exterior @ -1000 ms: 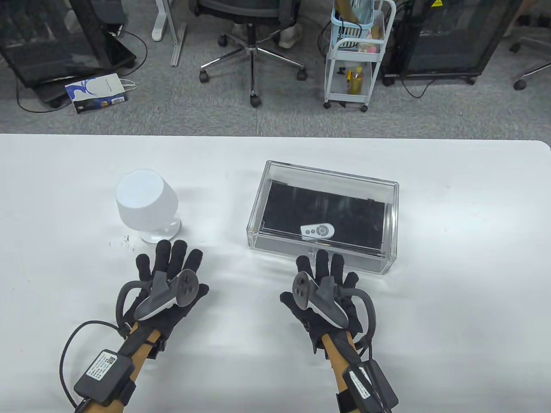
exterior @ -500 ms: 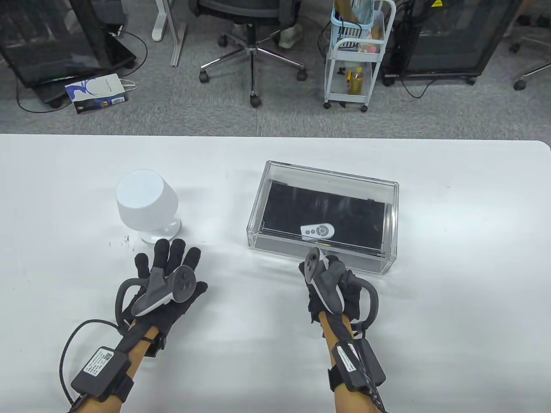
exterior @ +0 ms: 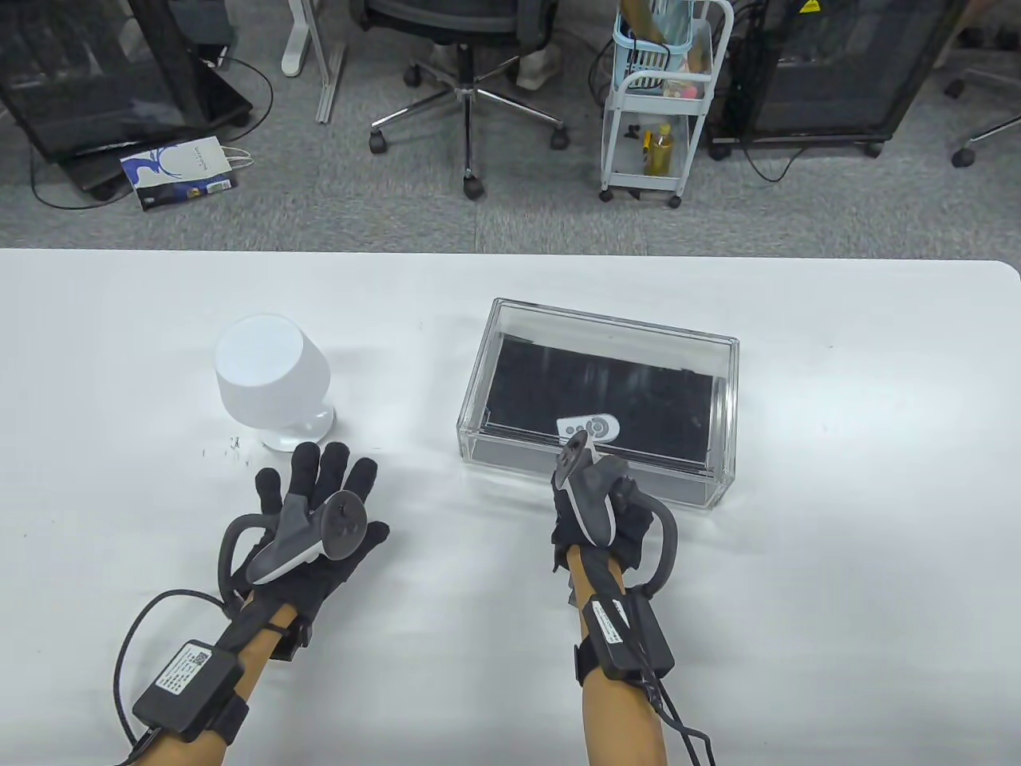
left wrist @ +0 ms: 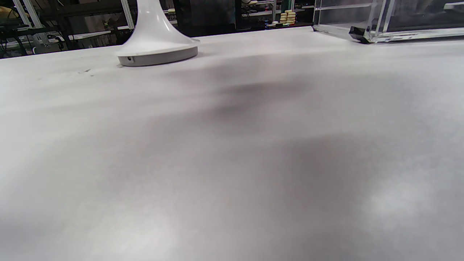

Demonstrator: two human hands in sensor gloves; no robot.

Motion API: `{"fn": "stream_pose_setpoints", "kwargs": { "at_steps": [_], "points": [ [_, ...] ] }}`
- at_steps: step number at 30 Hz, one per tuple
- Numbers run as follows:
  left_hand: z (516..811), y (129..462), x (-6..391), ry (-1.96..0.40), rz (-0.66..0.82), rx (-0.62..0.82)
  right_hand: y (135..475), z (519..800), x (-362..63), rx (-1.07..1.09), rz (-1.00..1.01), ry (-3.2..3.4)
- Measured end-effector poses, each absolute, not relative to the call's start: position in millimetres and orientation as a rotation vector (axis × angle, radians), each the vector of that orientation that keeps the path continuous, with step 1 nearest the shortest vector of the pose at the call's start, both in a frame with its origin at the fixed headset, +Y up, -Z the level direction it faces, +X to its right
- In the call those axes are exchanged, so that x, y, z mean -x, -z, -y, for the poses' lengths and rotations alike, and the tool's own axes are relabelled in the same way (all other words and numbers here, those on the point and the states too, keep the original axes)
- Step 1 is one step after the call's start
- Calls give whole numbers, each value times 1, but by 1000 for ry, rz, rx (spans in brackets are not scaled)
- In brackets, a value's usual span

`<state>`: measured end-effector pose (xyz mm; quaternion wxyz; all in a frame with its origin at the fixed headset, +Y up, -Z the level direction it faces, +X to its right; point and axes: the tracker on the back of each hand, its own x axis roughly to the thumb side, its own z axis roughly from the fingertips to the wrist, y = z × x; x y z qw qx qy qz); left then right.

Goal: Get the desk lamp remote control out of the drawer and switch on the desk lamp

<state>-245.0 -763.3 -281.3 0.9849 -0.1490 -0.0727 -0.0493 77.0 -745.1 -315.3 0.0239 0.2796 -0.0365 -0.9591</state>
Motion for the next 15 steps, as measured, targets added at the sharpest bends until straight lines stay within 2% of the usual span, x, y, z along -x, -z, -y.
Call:
{"fn": "stream_pose_setpoints", "kwargs": {
  "at_steps": [9, 15],
  "points": [
    [763, 279, 244, 120, 145, 309, 272, 741, -67, -717, 171, 2949],
    [761, 277, 242, 121, 147, 308, 244, 736, -60, -602, 313, 2920]
  ]
}}
